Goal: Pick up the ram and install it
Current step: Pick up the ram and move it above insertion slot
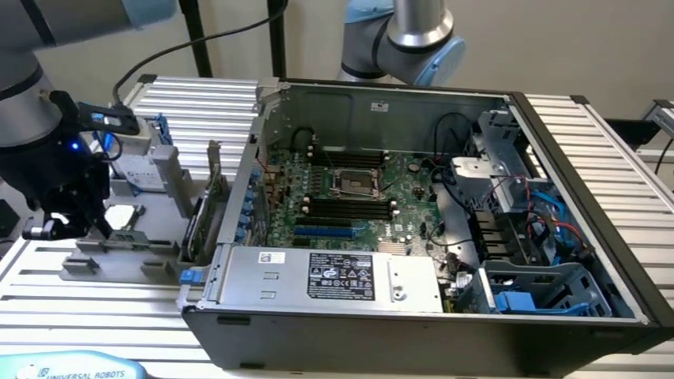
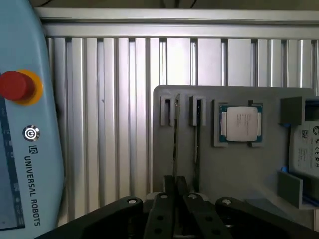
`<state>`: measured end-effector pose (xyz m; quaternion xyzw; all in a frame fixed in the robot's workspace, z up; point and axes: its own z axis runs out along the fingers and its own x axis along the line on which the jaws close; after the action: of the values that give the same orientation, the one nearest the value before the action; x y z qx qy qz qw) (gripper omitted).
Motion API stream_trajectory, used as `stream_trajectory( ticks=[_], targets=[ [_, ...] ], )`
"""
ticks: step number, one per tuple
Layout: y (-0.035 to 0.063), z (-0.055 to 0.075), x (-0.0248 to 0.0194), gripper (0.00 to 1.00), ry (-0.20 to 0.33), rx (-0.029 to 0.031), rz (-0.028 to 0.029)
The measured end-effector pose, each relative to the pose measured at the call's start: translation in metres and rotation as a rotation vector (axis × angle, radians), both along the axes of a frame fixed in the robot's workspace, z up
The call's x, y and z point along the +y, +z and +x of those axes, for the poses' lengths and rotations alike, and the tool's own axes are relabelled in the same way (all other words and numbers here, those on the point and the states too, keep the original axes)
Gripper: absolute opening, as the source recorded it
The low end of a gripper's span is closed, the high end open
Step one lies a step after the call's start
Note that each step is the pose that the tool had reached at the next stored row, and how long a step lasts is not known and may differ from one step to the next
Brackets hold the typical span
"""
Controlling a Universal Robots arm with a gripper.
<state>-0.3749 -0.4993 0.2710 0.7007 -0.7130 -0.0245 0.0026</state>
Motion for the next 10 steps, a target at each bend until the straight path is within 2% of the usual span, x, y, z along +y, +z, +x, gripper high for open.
stream_trajectory(
  ticks=[10],
  targets=[
    [0.041,0.003,0.0004,0.14,0.002,0.0001,0.005]
  ],
)
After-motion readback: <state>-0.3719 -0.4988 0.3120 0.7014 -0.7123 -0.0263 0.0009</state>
